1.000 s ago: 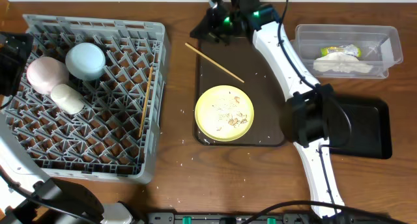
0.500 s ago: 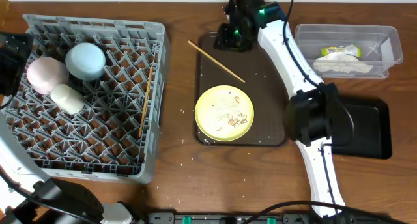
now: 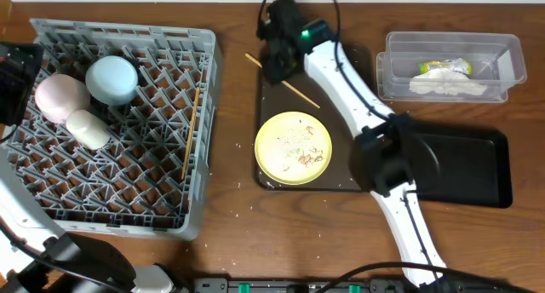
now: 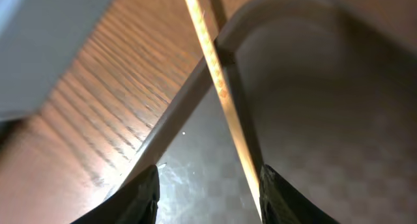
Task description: Sort waste into correct bins and load items into the dishwasher
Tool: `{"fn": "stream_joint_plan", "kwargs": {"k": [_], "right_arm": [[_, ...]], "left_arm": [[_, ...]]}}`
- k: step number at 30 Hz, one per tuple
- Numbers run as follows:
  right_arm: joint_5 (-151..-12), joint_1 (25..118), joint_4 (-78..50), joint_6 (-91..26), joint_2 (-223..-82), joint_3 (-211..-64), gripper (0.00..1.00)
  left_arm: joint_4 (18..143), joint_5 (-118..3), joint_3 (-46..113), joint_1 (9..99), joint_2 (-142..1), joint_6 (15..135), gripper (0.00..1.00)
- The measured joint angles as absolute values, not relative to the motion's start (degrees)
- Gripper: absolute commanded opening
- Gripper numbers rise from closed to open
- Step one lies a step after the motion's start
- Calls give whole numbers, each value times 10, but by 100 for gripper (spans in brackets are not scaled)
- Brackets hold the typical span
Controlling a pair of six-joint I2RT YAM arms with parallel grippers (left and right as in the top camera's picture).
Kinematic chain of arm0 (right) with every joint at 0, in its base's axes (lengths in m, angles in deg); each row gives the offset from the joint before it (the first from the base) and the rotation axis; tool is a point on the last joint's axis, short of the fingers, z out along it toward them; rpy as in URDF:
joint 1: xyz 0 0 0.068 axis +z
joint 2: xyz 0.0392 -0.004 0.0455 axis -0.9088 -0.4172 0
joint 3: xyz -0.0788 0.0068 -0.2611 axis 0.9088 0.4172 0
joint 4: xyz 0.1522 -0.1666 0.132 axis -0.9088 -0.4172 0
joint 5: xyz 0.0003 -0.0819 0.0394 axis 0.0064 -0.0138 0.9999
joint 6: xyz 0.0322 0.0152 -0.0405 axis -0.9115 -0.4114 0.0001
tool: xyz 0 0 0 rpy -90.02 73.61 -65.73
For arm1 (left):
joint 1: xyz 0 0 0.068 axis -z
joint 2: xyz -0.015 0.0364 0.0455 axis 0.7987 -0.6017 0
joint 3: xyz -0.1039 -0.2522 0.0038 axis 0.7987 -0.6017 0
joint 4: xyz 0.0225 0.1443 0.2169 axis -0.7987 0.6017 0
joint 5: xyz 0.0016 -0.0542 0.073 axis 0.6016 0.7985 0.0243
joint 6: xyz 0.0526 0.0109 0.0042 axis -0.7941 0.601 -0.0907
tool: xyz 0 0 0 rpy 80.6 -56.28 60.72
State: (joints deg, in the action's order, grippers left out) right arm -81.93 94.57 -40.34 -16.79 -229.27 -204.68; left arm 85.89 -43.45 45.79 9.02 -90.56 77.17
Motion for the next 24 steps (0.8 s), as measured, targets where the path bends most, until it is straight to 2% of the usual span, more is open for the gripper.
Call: {"fn": "stream_joint_plan", "kwargs": {"k": [10, 13, 15, 24], "right_arm": [[-836, 943, -404, -144, -2342, -2042, 39], [-837, 943, -403, -137, -2342, -2042, 23], [-839, 943, -404, -135, -2342, -2042, 2], [-840, 942, -427, -185, -2342, -2061, 1]], "left_arm": [[859, -435, 458, 90, -906, 772, 98], [859, -435, 458, 90, -906, 772, 98], [859, -435, 458, 90, -906, 772, 98], [859, -435, 458, 90, -906, 772, 98]]}}
